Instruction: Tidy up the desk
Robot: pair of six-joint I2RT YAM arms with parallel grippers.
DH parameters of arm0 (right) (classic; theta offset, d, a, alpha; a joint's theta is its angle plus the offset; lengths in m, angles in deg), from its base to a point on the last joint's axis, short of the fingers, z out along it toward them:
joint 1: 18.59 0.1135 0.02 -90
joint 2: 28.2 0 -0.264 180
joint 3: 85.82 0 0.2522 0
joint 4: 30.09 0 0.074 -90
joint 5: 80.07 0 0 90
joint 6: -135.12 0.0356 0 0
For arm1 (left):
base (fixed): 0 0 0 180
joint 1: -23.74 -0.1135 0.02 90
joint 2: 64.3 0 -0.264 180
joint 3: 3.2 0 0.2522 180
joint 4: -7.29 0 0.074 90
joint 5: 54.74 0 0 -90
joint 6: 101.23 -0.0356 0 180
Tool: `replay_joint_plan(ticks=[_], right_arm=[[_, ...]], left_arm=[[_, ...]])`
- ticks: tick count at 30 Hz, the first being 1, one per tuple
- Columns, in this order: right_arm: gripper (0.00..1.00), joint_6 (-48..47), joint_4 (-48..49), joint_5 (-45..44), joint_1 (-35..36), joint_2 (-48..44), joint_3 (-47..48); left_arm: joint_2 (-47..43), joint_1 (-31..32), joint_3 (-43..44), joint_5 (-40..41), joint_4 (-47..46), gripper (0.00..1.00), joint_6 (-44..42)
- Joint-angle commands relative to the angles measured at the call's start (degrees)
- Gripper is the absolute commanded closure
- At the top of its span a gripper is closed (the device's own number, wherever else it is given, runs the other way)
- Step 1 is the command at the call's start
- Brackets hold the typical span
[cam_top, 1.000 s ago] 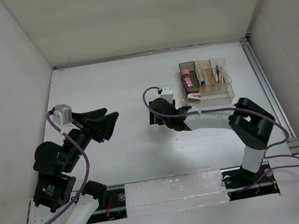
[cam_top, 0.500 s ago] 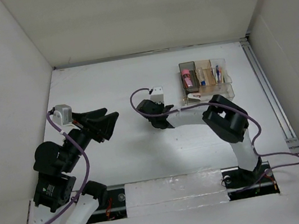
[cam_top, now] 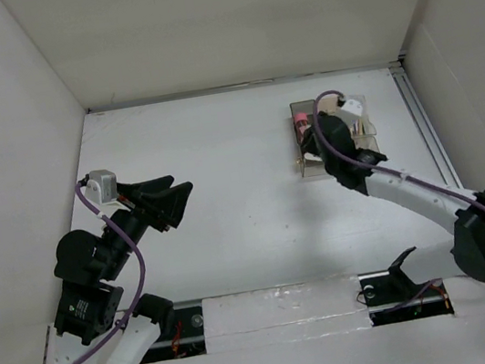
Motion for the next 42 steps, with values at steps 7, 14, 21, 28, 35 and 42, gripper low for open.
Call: replay_joint_plan(ticks=[7, 14, 21, 28, 35, 42], right_arm=[[0.87, 3.18, -0.5, 8.41, -16.48, 0.18, -3.77], [0.71, 3.88, -1.74, 11.32, -19.05, 3.7, -1.31], [0.41, 3.36, -1.74, 11.77, -19.57, 0.9, -2.62], [0.25, 1.34, 1.16, 13.43, -15.81, -8.68, -6.4], [0.87, -3.15, 6.87, 21.34, -4.12, -22.4, -9.13], [1.0, -8.94, 8.28, 33.99, 8.96, -27.33, -6.15]], left_arm=[[0.96, -0.34, -0.2, -1.21, -2.99, 0.47, -0.22], [0.79, -0.34, -0.29, -0.6, -2.99, 0.47, -0.31], [1.14, -0.34, -0.29, -0.6, -3.08, 0.47, -0.31], [2.02, -0.34, -0.38, -0.42, -3.08, 0.47, -0.31], [3.07, -0.34, -0.64, -1.12, -3.17, 0.38, -0.05], [4.21, -0.34, -1.17, -1.13, -3.78, 0.2, 0.13]])
